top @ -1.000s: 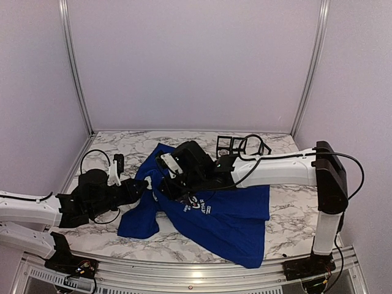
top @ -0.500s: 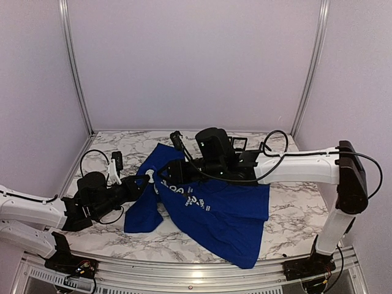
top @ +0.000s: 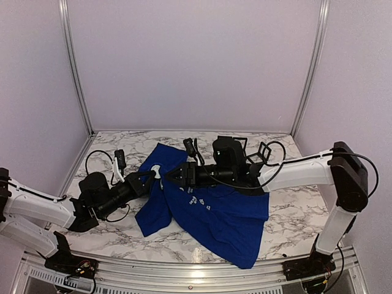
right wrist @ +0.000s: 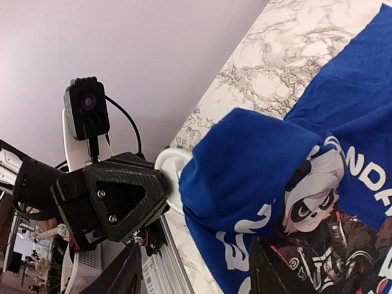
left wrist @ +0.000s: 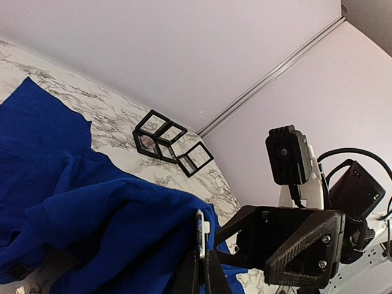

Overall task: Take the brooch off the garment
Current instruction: Open the brooch with the flattened clothing.

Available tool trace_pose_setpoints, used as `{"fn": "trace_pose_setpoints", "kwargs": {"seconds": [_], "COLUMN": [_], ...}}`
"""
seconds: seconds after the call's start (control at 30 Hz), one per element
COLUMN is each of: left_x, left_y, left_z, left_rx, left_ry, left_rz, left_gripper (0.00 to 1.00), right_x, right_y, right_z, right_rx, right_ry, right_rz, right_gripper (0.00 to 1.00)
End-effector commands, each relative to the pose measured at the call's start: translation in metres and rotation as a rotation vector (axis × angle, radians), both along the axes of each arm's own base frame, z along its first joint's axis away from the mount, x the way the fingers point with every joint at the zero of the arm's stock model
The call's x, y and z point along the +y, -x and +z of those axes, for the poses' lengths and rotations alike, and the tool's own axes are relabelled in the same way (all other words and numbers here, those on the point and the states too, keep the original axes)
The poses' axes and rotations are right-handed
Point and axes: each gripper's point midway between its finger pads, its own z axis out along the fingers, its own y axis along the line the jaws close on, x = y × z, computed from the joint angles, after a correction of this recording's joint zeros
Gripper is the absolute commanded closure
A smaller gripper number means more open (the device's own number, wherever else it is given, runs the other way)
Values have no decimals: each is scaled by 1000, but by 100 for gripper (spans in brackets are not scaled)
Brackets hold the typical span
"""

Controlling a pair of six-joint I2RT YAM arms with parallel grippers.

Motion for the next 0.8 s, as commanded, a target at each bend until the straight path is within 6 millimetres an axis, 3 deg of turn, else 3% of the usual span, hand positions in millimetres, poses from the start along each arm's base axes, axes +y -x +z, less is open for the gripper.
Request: {"fn": "trace_pose_setpoints", "kwargs": {"seconds": [0.0,0.4,0.77], "left_x": [-6,-16,-19], "left_y": [8,13,14], "left_z": [15,19,21], "left_rx": [-33,-51,-55], "left_ry": [98,120,121], "left_rz": [-57,-115,-132], "left_gripper": [100,100,100], "right_x": [-2,4,5], "right_y": [-7,-16,-12], "right_z": [23,22,17], "right_rx": [35,92,121], "right_ry": [-157,-246,-266], "right_rz": [17,51,79], "right_gripper": [45,53,63]}}
